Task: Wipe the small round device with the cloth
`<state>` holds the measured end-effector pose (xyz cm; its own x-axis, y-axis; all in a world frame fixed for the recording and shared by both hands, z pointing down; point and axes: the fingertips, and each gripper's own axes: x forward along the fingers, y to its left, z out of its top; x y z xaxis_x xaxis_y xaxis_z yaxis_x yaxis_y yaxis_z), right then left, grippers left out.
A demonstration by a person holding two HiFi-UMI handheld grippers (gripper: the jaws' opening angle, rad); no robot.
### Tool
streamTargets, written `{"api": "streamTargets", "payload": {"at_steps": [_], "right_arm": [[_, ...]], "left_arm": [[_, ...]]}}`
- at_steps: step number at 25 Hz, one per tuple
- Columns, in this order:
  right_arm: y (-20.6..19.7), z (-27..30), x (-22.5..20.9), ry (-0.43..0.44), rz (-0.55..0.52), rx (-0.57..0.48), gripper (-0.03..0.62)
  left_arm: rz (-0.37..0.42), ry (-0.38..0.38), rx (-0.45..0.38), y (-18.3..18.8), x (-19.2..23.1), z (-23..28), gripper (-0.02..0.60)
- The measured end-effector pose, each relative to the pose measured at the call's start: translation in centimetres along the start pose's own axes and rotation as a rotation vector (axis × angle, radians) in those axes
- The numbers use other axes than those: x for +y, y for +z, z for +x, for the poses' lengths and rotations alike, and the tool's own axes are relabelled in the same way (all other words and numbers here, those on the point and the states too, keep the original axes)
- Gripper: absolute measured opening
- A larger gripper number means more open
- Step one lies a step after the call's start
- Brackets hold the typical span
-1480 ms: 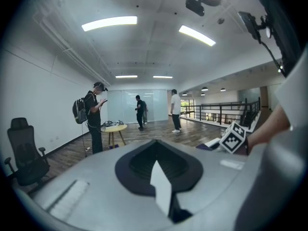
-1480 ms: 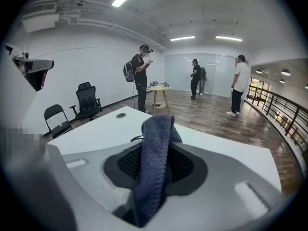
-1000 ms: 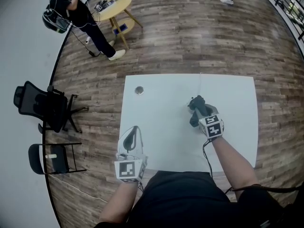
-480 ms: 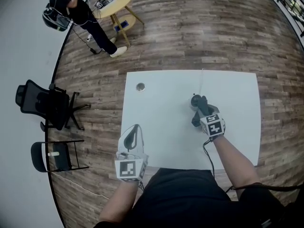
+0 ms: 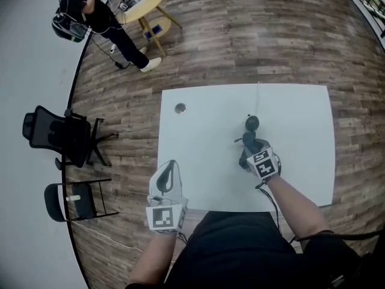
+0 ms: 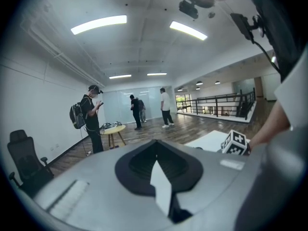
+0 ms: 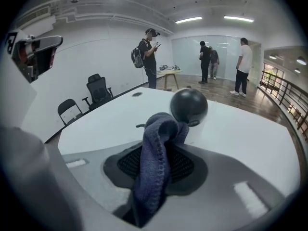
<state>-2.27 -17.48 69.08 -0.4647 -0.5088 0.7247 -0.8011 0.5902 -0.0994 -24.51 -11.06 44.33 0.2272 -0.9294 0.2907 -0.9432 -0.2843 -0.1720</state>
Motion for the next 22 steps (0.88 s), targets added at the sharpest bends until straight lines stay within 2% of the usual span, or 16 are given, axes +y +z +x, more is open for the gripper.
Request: {"api": "streamTargets", "payload": {"at_steps": [3, 6, 9, 17, 22], "right_arm": [[1.9, -1.6, 0.0, -0.03, -0.059, -0.057, 0.112], [5.2, -3.7, -2.6, -0.109, -0.098, -0.13, 0.112], [7.7, -4.4, -5.3, -0.177, -0.112, -0.164, 0.112], [7.7, -2.4, -6.7, -0.212, -0.07, -0.097, 0.112], [7.9, -2.6, -6.5, -0.22, -0.123, -0.069, 0.112]], "left_arm": [[-0.036, -0.003, -0.016, -0.2, -0.3, 0.4, 0.005], [-0.052, -0.023, -0.036, -0.3, -0.7, 0.5, 0.005], [-0.062, -0.005, -0.05, -0.4, 0.0, -0.1, 0.005], [-0.078, 0.072, -0.037, -1.4, 2.9, -2.3, 0.005], [-0.098, 0.09, -0.048, -1.7, 3.0, -2.6, 0.005]]}}
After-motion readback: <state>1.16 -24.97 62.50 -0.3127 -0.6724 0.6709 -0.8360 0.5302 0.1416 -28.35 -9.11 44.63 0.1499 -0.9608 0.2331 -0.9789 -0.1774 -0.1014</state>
